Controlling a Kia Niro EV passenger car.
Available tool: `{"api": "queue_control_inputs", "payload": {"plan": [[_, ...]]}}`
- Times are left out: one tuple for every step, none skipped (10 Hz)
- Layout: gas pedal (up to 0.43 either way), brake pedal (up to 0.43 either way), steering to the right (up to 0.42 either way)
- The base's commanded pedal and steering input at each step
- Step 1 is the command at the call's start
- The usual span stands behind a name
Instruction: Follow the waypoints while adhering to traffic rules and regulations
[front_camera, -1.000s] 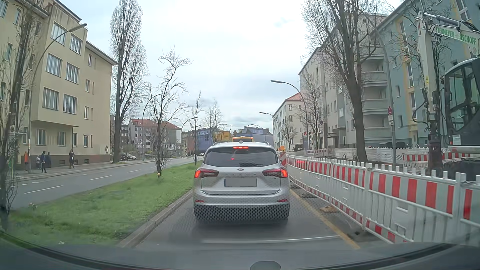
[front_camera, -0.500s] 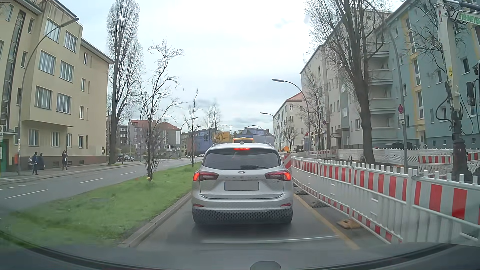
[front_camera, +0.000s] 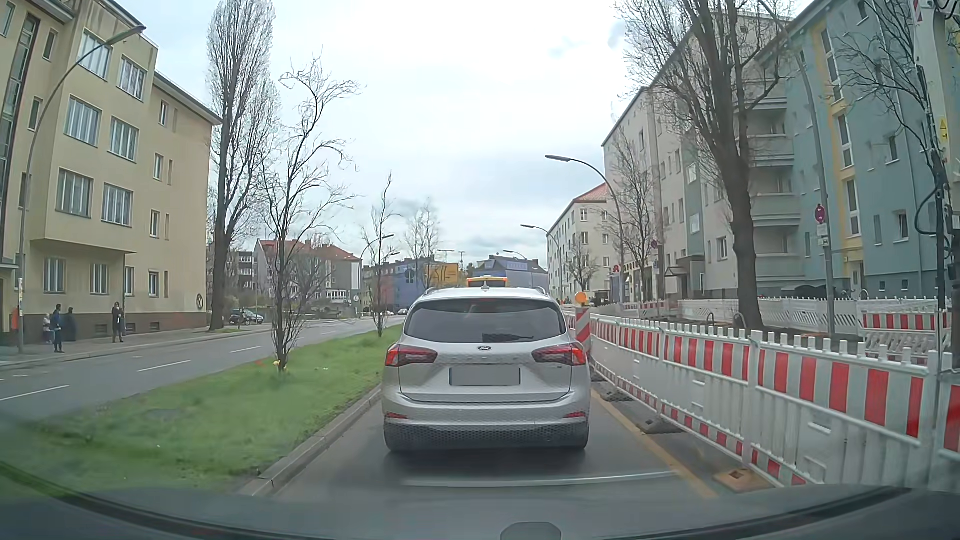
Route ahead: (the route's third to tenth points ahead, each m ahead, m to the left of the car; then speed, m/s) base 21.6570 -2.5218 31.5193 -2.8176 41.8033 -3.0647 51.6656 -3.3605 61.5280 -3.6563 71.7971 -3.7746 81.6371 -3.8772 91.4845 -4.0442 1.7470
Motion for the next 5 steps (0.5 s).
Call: {"api": "queue_control_inputs", "payload": {"plan": [[0.0,0.122,-0.003],[0.0,0.116,-0.003],[0.0,0.104,-0.004],[0.0,0.079,-0.003],[0.0,0.018,-0.003]]}}
